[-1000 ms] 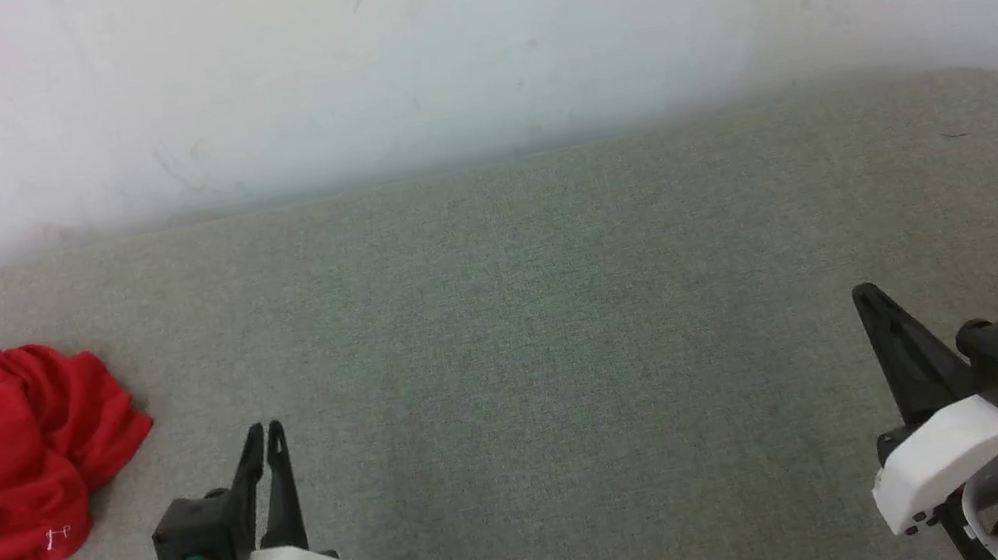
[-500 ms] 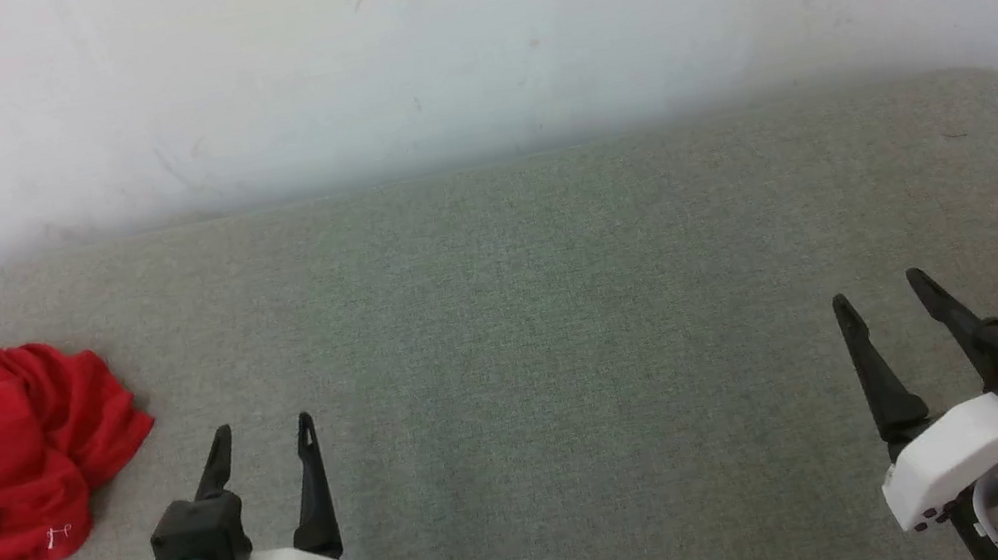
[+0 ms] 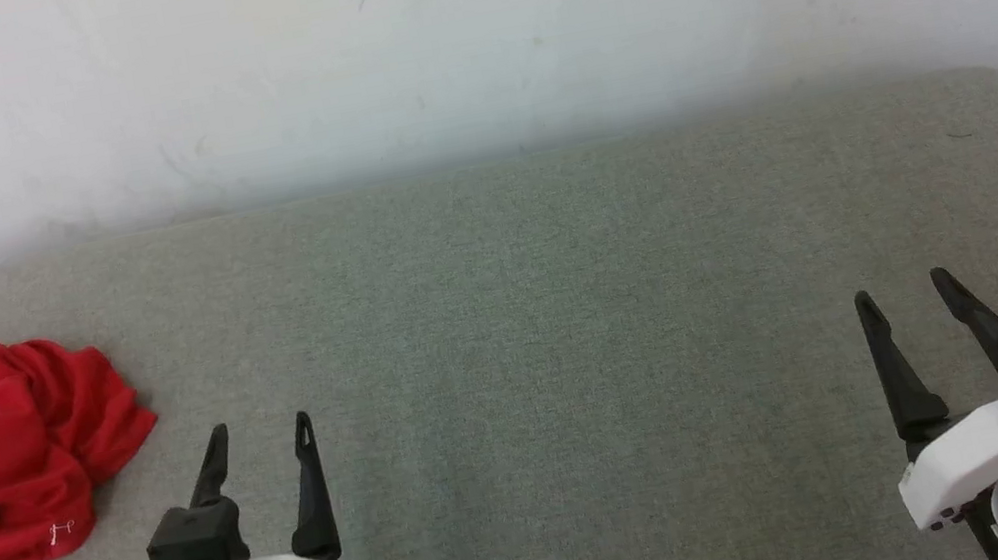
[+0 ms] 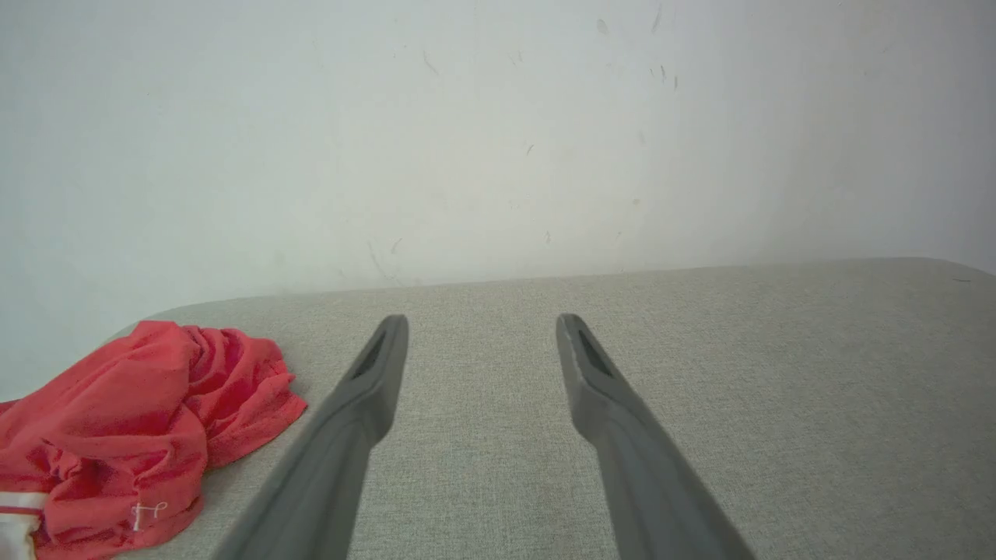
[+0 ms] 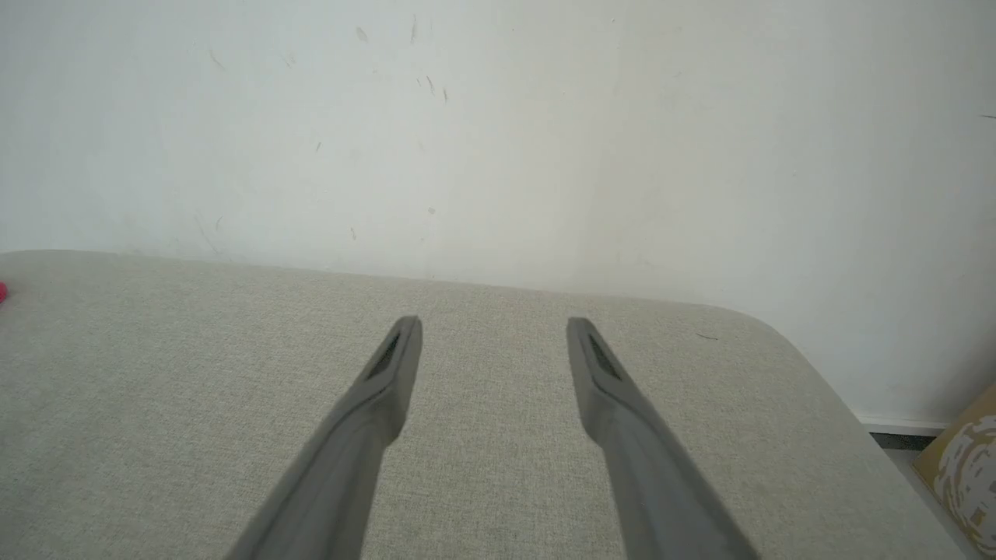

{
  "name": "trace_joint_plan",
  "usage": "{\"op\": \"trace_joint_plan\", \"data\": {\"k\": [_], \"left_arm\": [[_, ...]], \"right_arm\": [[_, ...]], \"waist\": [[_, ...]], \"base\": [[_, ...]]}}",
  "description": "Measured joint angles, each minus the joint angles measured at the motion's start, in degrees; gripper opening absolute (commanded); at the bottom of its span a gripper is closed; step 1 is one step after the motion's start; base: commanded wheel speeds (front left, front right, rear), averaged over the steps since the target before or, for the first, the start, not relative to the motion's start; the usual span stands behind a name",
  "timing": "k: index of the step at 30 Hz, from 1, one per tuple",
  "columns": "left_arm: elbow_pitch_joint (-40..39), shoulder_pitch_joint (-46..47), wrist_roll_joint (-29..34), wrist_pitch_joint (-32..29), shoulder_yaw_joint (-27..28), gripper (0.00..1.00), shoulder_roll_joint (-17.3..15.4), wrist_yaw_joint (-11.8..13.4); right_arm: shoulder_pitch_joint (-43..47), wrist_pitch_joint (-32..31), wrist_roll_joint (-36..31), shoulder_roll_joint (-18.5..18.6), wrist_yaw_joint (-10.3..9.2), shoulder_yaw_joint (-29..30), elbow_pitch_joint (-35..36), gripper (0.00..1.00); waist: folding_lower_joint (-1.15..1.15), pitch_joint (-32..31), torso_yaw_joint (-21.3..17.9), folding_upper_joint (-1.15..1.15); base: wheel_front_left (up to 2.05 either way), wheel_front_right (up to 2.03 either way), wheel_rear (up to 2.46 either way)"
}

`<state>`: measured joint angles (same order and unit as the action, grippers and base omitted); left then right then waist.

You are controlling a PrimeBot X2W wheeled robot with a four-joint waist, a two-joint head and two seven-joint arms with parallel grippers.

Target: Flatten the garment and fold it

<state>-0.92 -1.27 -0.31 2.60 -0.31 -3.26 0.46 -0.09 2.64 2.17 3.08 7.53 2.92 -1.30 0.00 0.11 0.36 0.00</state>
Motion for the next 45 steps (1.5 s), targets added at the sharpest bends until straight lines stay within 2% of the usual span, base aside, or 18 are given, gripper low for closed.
{"op": "trace_joint_plan", "data": {"k": [19, 45], "left_arm": [[-0.5, -1.0, -0.1, 2.1, 0.5, 1.00, 0.0, 0.0], [-1.6, -2.6, -0.3, 5.2, 1.8, 1.00, -0.2, 0.0]], "right_arm": [[0.5, 2.1, 1.0, 0.0, 0.00, 1.9, -0.7, 1.00], [1.4, 5.2, 1.9, 0.0, 0.00, 2.8, -2.0, 1.00]], "waist": [[0.00, 0.2, 2.6, 0.00], [0.00, -0.2, 9.9, 0.00]], "base": [[0.00, 0.00, 0.00], [0.00, 0.00, 0.00]]}}
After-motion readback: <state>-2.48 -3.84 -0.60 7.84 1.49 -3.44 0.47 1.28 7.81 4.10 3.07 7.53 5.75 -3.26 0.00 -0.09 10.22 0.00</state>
